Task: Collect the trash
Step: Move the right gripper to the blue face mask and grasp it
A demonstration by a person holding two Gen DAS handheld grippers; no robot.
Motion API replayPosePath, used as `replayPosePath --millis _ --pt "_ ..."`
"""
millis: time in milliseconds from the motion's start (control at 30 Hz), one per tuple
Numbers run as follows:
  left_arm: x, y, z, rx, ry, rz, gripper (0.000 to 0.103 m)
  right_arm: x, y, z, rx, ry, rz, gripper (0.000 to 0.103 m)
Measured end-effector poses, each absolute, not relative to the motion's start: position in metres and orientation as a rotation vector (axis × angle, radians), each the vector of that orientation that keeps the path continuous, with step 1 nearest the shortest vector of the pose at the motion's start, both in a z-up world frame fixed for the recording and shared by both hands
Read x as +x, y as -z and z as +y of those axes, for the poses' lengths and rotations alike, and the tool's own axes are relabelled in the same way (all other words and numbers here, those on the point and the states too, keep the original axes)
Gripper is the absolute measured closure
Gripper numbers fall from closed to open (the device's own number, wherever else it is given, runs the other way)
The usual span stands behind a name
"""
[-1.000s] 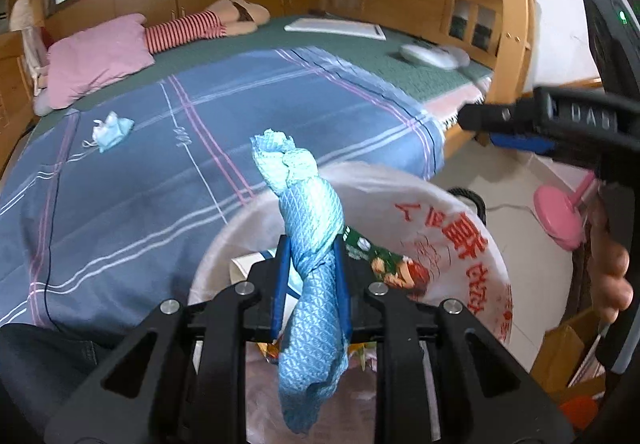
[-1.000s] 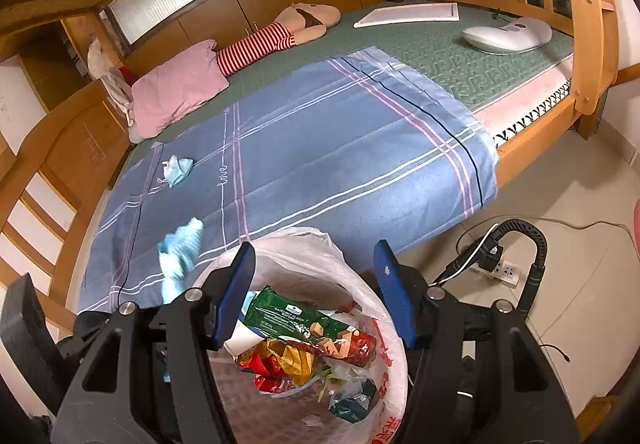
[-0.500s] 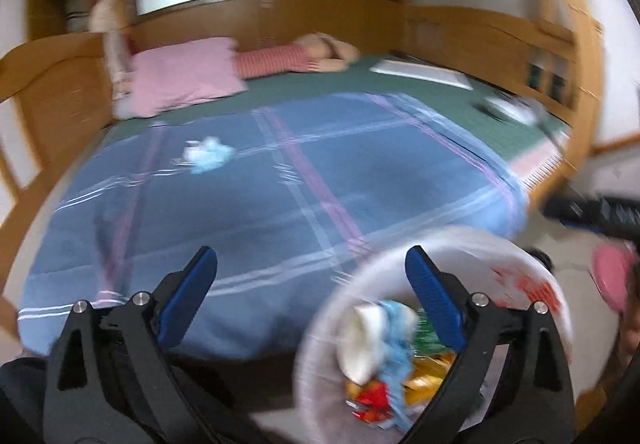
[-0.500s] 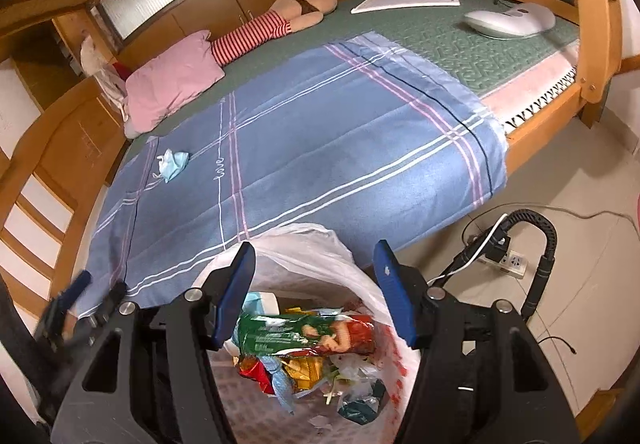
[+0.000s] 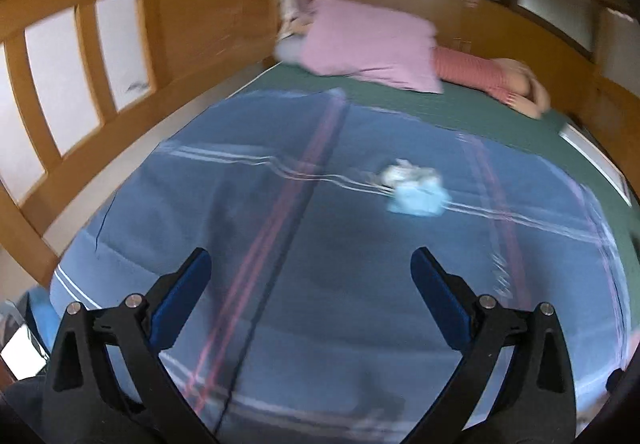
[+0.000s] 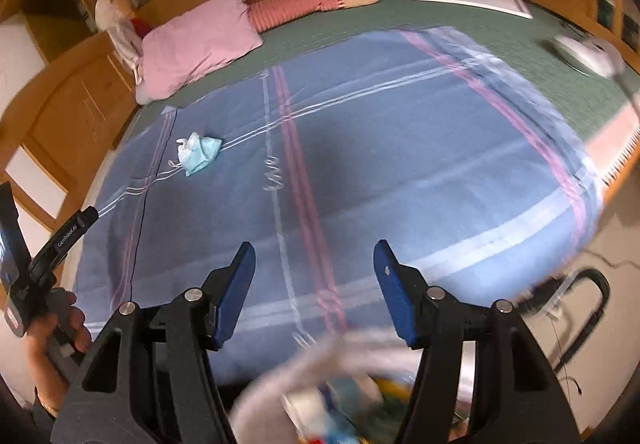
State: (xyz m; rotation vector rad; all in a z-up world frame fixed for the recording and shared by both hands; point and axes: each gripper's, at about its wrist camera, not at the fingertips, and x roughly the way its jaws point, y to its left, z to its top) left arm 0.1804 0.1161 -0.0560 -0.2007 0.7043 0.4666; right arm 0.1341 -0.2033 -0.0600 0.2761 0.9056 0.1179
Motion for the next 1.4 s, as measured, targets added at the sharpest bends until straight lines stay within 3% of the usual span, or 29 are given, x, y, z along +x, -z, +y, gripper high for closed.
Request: replayPosePath --millis 133,333,467,567,800,967,1067,1267,1400 --pt "0.181 0.069 0.143 -0.282 -0.471 0.758 0.004 0.196 0.072 -0.145 0.193 -0.138 0.907 0.037" --pt "0.161 0.055 0.138 -0.278 -0.424 0.678 0.004 0.3 0.103 -0.07 0.19 -0.198 0.945 0.037" --pt "0.164 0.058 0.138 -0.316 -0.368 0.704 0.004 0.359 0.119 -0.027 0.235 -0.207 0.939 0.024" --pt "0.166 0.06 0.142 -0.37 -0.349 0.715 0.004 0.399 0.137 -0.003 0.306 -0.167 0.973 0.024" --pt "0.173 0.066 0.142 -0.433 -0.308 0.743 0.004 0.427 0.165 0.048 0.112 -0.169 1.0 0.024" --pt "0.174 0.067 0.141 -0.433 -0.316 0.751 0.004 0.409 0.163 0.06 0.007 -0.283 0.954 0.07" --pt "0.175 0.068 0.139 -0.428 -0.316 0.759 0.004 0.395 0.159 0.058 -0.028 -0.371 0.984 0.085" --pt "0.176 0.074 0.137 -0.404 -0.326 0.791 0.004 0.346 0.159 0.033 -0.057 -0.493 1.066 0.088" --pt "0.189 0.092 0.13 -0.431 -0.233 0.93 0.004 0.303 0.153 0.003 -0.08 -0.51 1.105 0.088"
